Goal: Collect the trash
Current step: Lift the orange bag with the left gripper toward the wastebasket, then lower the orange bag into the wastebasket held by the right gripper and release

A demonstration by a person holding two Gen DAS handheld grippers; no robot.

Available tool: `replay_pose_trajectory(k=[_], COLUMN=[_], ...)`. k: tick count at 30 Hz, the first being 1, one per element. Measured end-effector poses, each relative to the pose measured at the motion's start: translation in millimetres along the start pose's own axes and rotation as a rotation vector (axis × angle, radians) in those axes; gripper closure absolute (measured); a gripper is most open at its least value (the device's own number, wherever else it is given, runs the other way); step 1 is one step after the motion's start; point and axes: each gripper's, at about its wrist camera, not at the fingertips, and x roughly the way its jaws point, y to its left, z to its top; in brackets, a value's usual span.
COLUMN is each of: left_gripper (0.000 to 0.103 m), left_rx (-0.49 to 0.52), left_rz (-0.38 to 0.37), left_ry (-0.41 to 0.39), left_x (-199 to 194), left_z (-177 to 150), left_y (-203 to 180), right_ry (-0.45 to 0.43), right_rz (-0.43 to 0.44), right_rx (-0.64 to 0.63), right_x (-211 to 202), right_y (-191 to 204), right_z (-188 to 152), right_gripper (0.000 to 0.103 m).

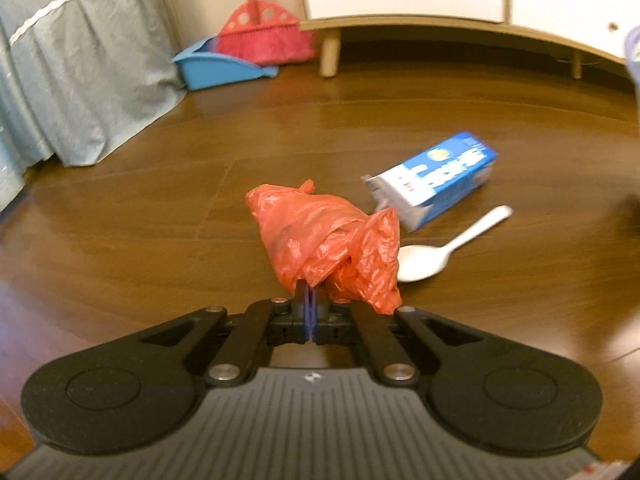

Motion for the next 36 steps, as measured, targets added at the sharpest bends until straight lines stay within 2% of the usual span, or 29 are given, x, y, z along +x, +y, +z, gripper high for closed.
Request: replay_pose_trajectory(k=[15, 27, 36], left_gripper=[0.103, 0.103, 0.103], left_rx=[0.067, 0.123, 0.145], left_rz=[-0.164, -0.378, -0.494], left_ry=[-0.148, -0.262, -0.290], left_x=[-70, -132, -141], left_z=[51, 84, 91], left_y=[-73, -147, -179], right_ry=[0.060, 0.057, 0.065], right_rz=[0.008, 0.046, 0.034], right_rx=[0.105, 0.145, 0.150], right_x=[-13, -20, -17], right_y=[-17, -24, -23], right_z=[-16, -15, -16], right_gripper=[0.092, 0.093, 0.093])
